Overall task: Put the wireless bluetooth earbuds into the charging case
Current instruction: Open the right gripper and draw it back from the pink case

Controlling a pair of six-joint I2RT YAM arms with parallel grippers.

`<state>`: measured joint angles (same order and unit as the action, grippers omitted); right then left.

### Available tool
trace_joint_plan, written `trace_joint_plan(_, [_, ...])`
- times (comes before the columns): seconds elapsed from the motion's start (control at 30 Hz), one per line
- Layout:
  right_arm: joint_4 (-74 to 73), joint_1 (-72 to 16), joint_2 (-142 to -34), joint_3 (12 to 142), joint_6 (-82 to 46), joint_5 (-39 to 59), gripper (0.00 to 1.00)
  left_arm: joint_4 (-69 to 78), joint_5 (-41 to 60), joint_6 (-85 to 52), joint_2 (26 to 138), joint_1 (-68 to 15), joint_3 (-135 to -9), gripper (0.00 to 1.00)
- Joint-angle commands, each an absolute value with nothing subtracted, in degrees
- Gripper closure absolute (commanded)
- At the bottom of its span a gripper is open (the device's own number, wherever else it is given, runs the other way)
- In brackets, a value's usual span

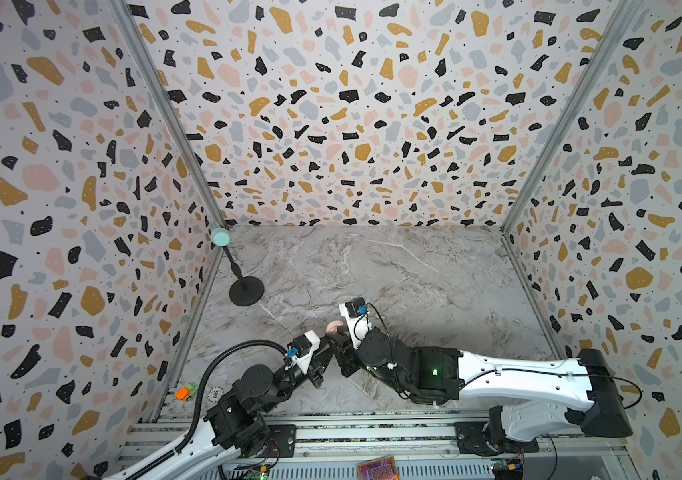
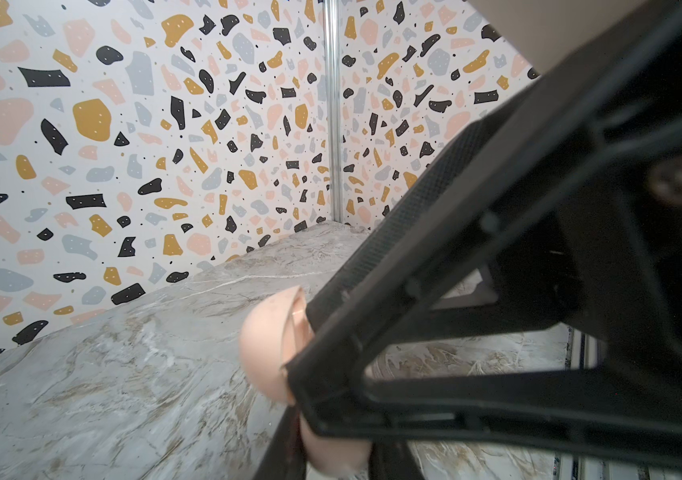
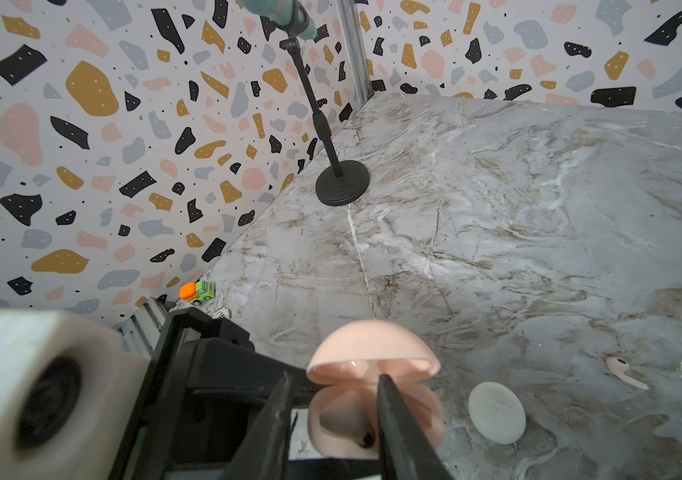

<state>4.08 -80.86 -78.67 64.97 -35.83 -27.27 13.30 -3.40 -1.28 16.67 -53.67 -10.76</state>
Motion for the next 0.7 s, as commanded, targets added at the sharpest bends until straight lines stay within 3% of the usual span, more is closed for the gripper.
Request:
trace_joint_plan(0.0, [5.90,-81.47,-76.11,66.16,-35.18,-27.43,0.62,17.75,-1.69,-1.09,16.07,-53.18,-12.00,1.00])
trace_joint_plan(0.3, [6.29,-81.91,-71.36,66.05,-34.31,-27.86,0.55,17.92,4.54,3.64,14.88,-53.22,-11.56,1.00])
trace_joint_plan(0.67, [9.62,-81.84,-63.46,63.09,-34.37,-32.73,0.37,19.52,6.36,4.44,14.26,-53.30,-11.80,1.00])
